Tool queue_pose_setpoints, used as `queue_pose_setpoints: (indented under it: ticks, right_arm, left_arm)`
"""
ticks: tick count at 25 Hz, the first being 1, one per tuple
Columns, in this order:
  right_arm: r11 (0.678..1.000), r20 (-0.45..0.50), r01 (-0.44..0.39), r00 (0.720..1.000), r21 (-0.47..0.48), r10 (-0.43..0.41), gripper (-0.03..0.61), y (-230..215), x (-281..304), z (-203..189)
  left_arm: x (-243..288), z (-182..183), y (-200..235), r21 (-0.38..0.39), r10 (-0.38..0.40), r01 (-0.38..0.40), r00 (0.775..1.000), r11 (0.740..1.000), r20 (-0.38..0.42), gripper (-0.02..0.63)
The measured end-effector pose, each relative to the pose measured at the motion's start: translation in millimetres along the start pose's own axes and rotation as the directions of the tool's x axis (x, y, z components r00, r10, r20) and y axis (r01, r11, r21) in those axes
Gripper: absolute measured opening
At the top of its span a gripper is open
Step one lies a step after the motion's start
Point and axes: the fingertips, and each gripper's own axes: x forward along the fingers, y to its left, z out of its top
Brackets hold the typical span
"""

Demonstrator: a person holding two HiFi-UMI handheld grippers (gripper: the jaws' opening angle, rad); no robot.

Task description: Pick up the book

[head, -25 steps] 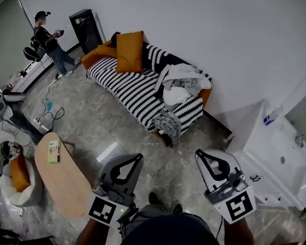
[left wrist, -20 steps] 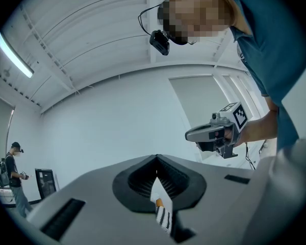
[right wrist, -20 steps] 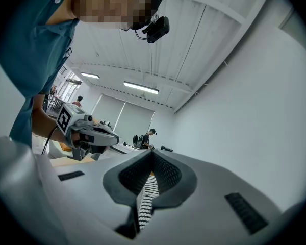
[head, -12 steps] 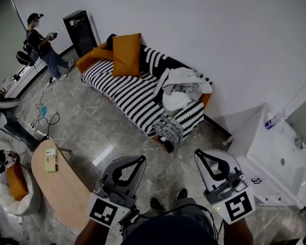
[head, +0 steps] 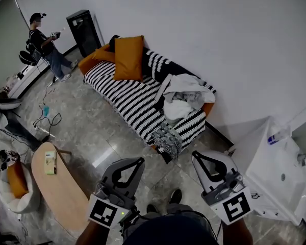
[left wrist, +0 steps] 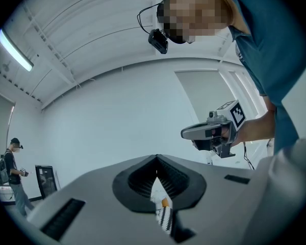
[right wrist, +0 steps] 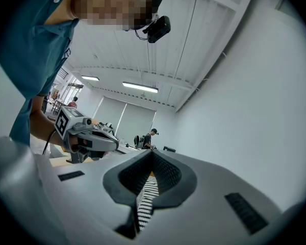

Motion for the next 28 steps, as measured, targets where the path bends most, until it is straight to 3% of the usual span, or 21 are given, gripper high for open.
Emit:
queue_pose_setpoints:
  ticks: [12, 17, 28]
  right_arm:
    - [0.997, -0.009, -0.065, 0.998, 0.039, 0.065, 0.012, -72.7, 19.8, -38.7]
    - [0.998, -0.021, -0.049, 0.999, 0.050, 0.050, 0.012, -93.6, 42.7, -51.2]
    - [0.999, -0.037, 0.030, 0.999, 0.024, -0.029, 0.011, -125.1, 121.1, -54.5]
  left_arm:
    - [77.7, -13.0, 6.2, 0.001, 0.044, -0.044, 0.998, 0.999, -0.037, 0.005]
    - [100.3, -18.0, 35.1, -0.007, 0.045, -0.046, 0.998, 0.999, -0.033, 0.005]
    - [139.2, -31.4, 117.8, -0.014, -0.032, 0.032, 0.999, 0.999, -0.003, 0.005]
